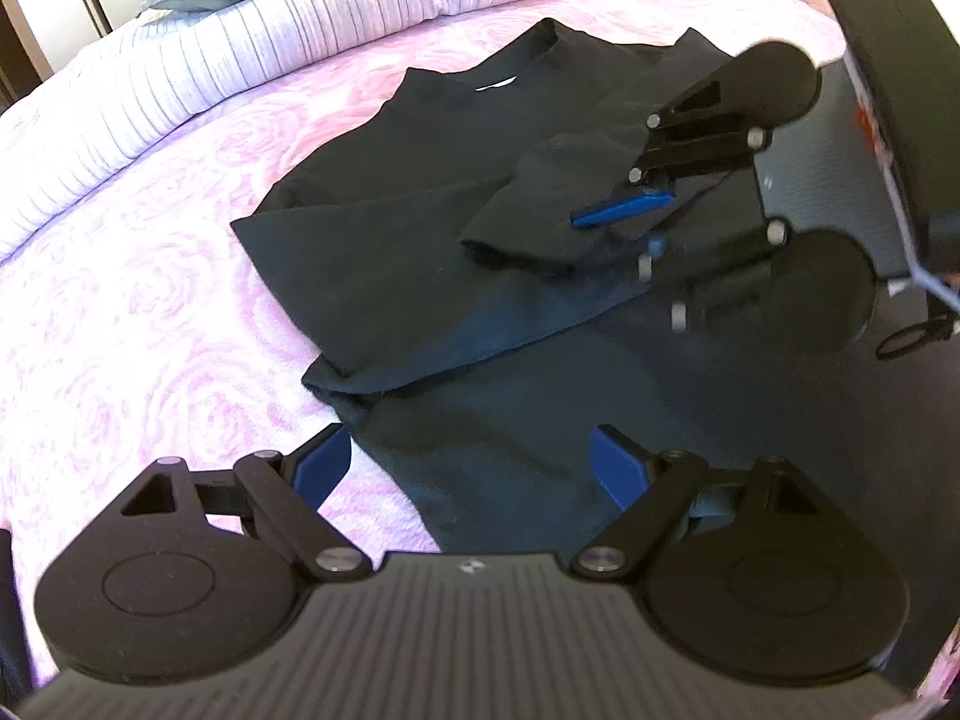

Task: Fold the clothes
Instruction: 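Open the right gripper and lay the sleeve flat on the shirt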

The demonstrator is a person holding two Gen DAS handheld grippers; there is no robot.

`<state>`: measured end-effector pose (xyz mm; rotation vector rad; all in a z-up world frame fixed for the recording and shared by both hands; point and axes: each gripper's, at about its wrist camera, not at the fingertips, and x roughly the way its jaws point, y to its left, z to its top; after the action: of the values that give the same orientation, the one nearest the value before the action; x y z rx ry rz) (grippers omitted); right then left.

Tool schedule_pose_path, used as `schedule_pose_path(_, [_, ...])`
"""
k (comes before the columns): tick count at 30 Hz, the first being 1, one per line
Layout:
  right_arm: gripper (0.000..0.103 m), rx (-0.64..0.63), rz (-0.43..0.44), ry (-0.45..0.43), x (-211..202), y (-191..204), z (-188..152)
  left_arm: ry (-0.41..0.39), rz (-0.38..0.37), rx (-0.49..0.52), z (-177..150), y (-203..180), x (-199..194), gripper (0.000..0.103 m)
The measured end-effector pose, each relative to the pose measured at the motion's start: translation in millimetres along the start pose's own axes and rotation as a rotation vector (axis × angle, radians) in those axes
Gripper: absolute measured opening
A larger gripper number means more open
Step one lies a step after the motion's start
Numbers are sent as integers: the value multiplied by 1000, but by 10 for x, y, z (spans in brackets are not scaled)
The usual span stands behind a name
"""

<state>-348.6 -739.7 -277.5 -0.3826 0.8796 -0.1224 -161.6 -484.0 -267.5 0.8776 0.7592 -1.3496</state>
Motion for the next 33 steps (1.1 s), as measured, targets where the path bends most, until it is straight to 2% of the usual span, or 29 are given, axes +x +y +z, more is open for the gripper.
schedule_pose_path(3, [7, 52, -2, -22, -67, -105, 80, -5, 6, -13, -37, 56, -35, 84])
schedule_pose_path(7, [7, 277, -85, -239, -309, -437, 269, -15, 15, -42, -88, 137, -74, 84])
schedule_pose_path(9, [7, 350, -77, -285, -302, -456, 323, -12, 14, -54, -121, 165, -75, 84])
schedule_pose_path(11, [8, 323, 36, -191, -61, -304, 347, -5, 12, -53, -154, 171, -68, 84])
schedule_pose_path(13, [12, 231, 116, -66, 167, -84, 335, -3, 8, -46, -172, 169, -74, 84])
schedule_pose_path(15, [25, 187, 125, -44, 190, 38, 280, -8, 6, -38, -167, 175, -81, 84])
schedule_pose_path(20, [32, 300, 116, -15, 15, -118, 98, -24, 6, -20, -27, 201, 15, 84])
schedule_pose_path(23, [33, 366, 23, 14, -164, -355, -134, -55, 4, 2, 187, 202, 115, 84])
schedule_pose_path(25, [36, 405, -129, 70, -307, -565, -367, -73, 3, 17, 340, 201, 197, 84])
schedule_pose_path(26, [40, 419, -222, 104, -366, -681, -507, -80, 1, 28, 422, 188, 245, 84])
schedule_pose_path(28, [61, 445, -359, 195, -395, -905, -792, -87, 6, 57, 566, 152, 347, 84])
schedule_pose_path(29, [63, 461, -420, 251, -396, -1036, -962, -86, 7, 73, 629, 126, 407, 84])
schedule_pose_path(31, [65, 487, -463, 326, -375, -1236, -1264, -81, 6, 100, 742, 78, 529, 84])
schedule_pose_path(33, [65, 476, -452, 374, -336, -1340, -1490, -66, 4, 109, 818, 39, 654, 84])
